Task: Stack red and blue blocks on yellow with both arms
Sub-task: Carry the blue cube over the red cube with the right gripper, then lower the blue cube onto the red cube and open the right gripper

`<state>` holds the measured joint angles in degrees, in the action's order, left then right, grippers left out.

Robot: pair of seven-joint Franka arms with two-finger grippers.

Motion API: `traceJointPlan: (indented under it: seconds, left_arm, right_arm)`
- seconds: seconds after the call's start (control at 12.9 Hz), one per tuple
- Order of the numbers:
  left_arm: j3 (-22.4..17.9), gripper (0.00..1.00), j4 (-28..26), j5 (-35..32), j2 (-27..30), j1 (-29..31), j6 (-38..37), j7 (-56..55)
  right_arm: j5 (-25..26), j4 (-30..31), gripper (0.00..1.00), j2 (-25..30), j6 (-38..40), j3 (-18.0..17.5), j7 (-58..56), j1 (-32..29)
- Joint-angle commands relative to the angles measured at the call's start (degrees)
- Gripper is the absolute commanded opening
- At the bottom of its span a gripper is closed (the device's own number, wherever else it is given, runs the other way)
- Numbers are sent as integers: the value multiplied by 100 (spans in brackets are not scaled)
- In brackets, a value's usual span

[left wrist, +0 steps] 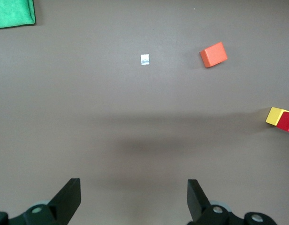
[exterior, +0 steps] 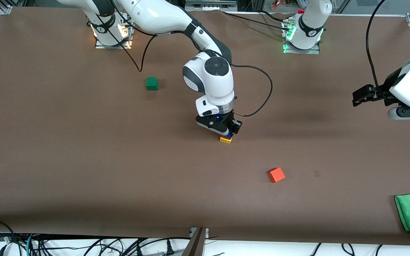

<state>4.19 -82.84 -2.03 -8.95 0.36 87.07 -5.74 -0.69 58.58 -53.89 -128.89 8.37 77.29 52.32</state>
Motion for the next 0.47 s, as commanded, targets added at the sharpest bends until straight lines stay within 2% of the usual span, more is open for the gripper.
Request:
traceJointPlan:
  seconds: [0.0, 0.23, 0.39]
  left_arm:
    - [38, 100, 48, 115, 16, 69, 12, 99]
    - [38, 100, 48, 115, 16, 60, 12, 99]
    - [38, 100, 48, 115, 16, 61, 12, 99]
  right_arm:
    - [95, -83, 99, -16, 31, 42, 76, 42]
    - [95, -83, 99, 19, 127, 50, 58, 42]
    - [77, -92, 99, 132, 521, 68, -38, -19]
